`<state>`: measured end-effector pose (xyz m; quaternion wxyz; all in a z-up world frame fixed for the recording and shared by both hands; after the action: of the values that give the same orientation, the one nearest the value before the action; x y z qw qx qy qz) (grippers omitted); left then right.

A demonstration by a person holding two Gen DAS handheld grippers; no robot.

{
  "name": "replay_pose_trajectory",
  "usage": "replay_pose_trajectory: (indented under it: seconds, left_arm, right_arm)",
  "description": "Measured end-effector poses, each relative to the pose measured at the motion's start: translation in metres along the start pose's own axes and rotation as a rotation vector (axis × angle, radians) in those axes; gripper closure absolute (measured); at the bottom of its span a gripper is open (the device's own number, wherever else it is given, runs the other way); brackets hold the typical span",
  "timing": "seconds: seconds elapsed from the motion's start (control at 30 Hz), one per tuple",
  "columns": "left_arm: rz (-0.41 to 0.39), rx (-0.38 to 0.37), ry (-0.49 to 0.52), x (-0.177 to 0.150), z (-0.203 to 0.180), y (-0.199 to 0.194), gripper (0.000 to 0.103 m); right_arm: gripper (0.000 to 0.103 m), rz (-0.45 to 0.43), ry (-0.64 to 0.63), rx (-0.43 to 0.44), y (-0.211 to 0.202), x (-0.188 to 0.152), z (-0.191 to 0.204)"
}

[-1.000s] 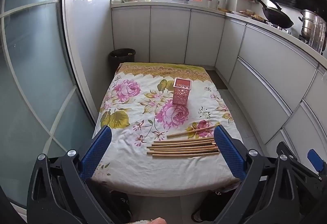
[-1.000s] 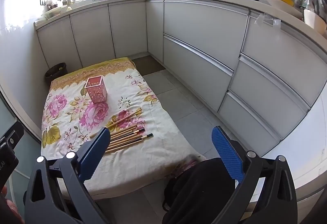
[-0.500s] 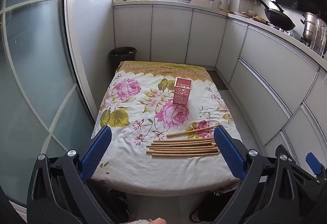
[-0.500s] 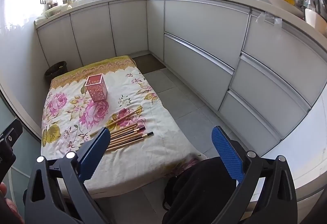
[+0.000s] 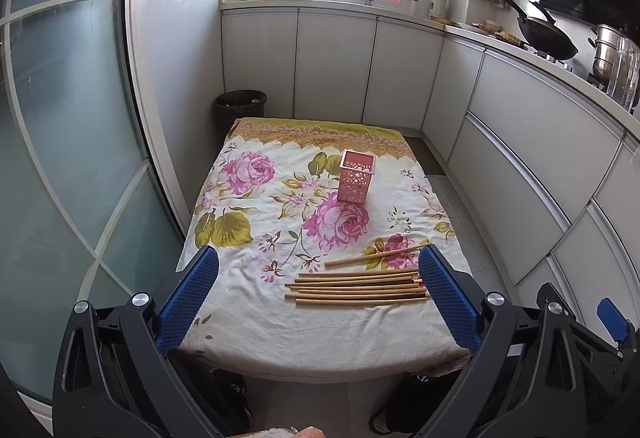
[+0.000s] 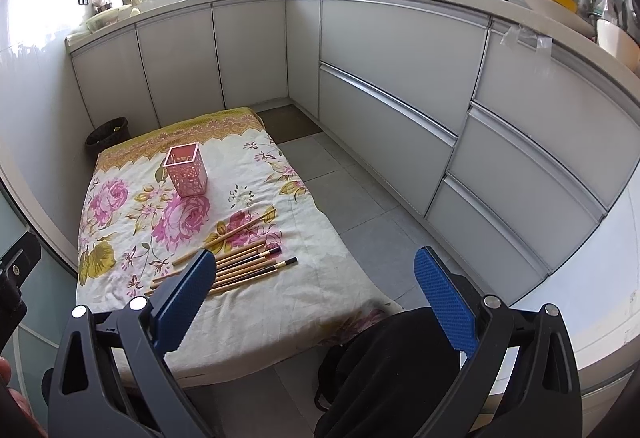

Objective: Organize utensils

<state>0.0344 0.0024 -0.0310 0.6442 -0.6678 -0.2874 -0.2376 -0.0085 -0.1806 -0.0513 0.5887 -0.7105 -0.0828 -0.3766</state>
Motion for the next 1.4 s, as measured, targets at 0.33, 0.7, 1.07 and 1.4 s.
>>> replay_pose_trajectory:
  seconds: [0.33,0.7,1.07,1.4]
  left_arm:
    - [0.001,-0.001,-0.003,-0.0008,0.0004,0.0003,0.007]
    - [0.005,-0.005,0.0,-0.0015,0.001,0.0012,0.007]
    - [0.01,-0.005,0.001,-0.0042,0.0004,0.0016,0.007]
    - [0.014,-0.005,0.002,-0.0077,0.0018,0.0018,0.007]
  right_arm:
    - [0.006,-0.006,0.016,0.007,-0.0024,0.0032,-0.0042]
    - [0.006,-0.004,0.013,0.007,-0.0022,0.0033,-0.0037]
    - [0.006,0.0,0.01,0.008,-0.0017,0.0023,-0.0016]
    - [0.006,0.003,0.008,0.009,-0.0008,0.0,0.0001]
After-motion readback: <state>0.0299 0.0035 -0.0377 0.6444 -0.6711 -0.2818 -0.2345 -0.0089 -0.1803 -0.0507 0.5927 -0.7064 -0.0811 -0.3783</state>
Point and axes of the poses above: each gripper's, at about its wrist camera, not at the fingertips, and y roughly the way its jaws point, z to its left, x to its top, the point moved 4 cm from there along y, roughly the way its jaws point, and after that the axes turned 8 degrees about z, right-handed, at the moved point
